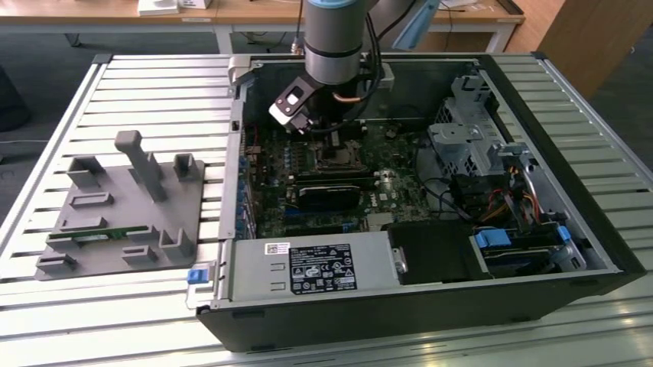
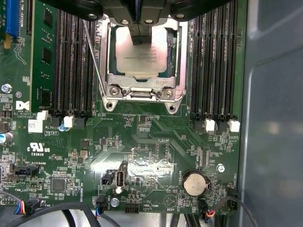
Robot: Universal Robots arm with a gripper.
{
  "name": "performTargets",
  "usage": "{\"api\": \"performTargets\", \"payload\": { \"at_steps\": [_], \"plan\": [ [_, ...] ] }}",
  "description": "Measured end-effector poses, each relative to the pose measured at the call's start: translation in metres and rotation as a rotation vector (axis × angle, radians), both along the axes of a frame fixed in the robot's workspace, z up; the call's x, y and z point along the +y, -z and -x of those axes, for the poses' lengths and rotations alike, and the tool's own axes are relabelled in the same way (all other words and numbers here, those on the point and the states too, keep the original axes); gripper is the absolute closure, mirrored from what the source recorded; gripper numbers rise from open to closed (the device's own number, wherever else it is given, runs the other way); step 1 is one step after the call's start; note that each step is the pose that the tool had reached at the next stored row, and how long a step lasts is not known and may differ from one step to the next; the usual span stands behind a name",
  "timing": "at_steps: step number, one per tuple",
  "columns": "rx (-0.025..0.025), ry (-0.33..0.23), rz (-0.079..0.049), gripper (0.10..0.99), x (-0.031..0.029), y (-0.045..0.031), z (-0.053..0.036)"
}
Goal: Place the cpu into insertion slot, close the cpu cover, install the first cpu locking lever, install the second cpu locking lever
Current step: 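Close the cpu cover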
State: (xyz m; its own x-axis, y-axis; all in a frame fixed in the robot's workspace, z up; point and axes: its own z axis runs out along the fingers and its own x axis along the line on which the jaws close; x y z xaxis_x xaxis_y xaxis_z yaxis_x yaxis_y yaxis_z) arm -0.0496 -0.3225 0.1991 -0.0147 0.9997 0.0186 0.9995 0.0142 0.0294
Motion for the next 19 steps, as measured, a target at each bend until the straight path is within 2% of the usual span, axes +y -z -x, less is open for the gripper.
{"api": "performTargets", "payload": {
  "at_steps": [5, 10, 19],
  "plan": [
    [-0.001, 0.0, -0.001, 0.98, 0.0009, -0.0004, -0.0024],
    [-0.0004, 0.0, -0.001, 0.98, 0.0009, -0.0164, -0.0024],
    [0.0027, 0.0, -0.001, 0.98, 0.0008, -0.0165, -0.0133]
  ]
}}
